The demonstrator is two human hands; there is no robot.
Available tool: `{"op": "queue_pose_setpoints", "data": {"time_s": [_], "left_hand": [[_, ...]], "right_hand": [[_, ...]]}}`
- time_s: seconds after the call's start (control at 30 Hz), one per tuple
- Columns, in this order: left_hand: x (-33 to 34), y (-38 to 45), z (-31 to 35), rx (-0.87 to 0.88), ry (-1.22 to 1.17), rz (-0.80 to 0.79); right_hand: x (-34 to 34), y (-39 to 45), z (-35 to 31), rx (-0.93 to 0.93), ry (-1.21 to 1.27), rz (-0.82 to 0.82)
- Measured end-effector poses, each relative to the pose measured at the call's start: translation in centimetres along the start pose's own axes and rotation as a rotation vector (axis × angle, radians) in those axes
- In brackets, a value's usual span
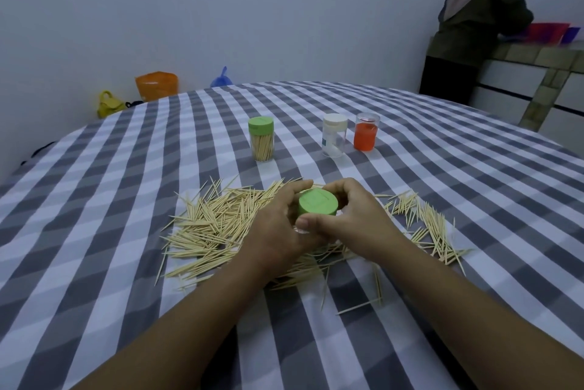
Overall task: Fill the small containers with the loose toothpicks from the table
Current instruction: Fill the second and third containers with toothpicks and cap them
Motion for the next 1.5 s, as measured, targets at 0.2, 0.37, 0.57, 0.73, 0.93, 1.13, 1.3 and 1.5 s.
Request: {"op": "queue_pose_setpoints", "data": {"time_s": [0.2,0.37,0.57,0.73,0.93,1.13,1.3,1.5], "left_hand": [[0.0,0.1,-0.1,-0.011,-0.062,-0.015],[0.4,0.0,-0.3,-0.031,-0.187,-0.055],[0.3,-0.2,-0.3,-0.034,-0.196,-0.04],[0.2,-0.2,0.2,-0.025,-0.168,-0.044],[0.5,-0.2,-0.3,-0.048,-0.264,-0.061],[0.5,-0.4,-0.2,-0.05,-0.242,-0.079],[0.8,-0.3,-0.4,-0.06,-0.255,-0.086],[0.8,-0.4,-0.3,-0.067,-0.234,-0.091]], "right_hand": [[-0.3,-0.2,-1.0,-0.046,0.021,-0.001],[0.2,-0.3,-1.3,-0.052,0.063,-0.119],[0.1,-0.8,-0.9,-0.018,0.074,-0.066],[-0.3,-0.8,-0.9,-0.037,0.009,0.058],[0.5,-0.9,-1.2,-0.038,0.123,-0.114],[0.1,-0.9,-1.4,-0.043,0.014,-0.01],[0.0,-1.1,-1.7,-0.049,0.051,-0.076],[-1.1,-0.5,-0.7,-0.005,0.277,-0.091]]}}
Point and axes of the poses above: each hand's wrist, its own y-axis towards the middle knuckle, its own x-axis out of the palm, z = x × y, the point moved 10 cm from there along y, towards the middle knuckle, and after that the axes turned 5 degrees about y, right-handed, at the moved point
